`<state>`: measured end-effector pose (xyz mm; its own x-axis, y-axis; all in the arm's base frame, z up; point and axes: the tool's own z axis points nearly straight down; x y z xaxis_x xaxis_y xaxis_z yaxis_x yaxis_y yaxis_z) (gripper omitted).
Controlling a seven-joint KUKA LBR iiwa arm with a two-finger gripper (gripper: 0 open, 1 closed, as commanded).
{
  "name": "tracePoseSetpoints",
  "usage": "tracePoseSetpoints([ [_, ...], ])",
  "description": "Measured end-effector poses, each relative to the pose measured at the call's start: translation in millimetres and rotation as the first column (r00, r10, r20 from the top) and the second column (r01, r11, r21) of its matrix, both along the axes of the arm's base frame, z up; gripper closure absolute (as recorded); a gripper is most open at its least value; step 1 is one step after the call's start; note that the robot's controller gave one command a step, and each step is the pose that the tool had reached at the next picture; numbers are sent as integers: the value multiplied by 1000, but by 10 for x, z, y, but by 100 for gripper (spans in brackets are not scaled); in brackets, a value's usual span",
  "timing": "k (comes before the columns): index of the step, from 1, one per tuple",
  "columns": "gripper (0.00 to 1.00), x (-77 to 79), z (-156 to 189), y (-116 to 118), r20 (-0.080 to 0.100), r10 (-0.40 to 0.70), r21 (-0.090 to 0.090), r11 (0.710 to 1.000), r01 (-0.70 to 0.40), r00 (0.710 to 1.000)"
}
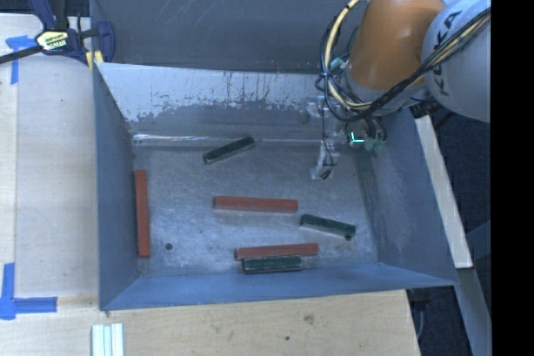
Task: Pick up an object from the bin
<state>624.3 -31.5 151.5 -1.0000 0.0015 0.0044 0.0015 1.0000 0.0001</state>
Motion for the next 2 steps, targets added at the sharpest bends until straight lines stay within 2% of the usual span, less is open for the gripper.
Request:
tracePoseSetpoints([
  [1,0,-574,-849,70,-2,32,0,999,-32,999],
  [2,0,-768,-811,620,6,124,2,992,-124,992],
])
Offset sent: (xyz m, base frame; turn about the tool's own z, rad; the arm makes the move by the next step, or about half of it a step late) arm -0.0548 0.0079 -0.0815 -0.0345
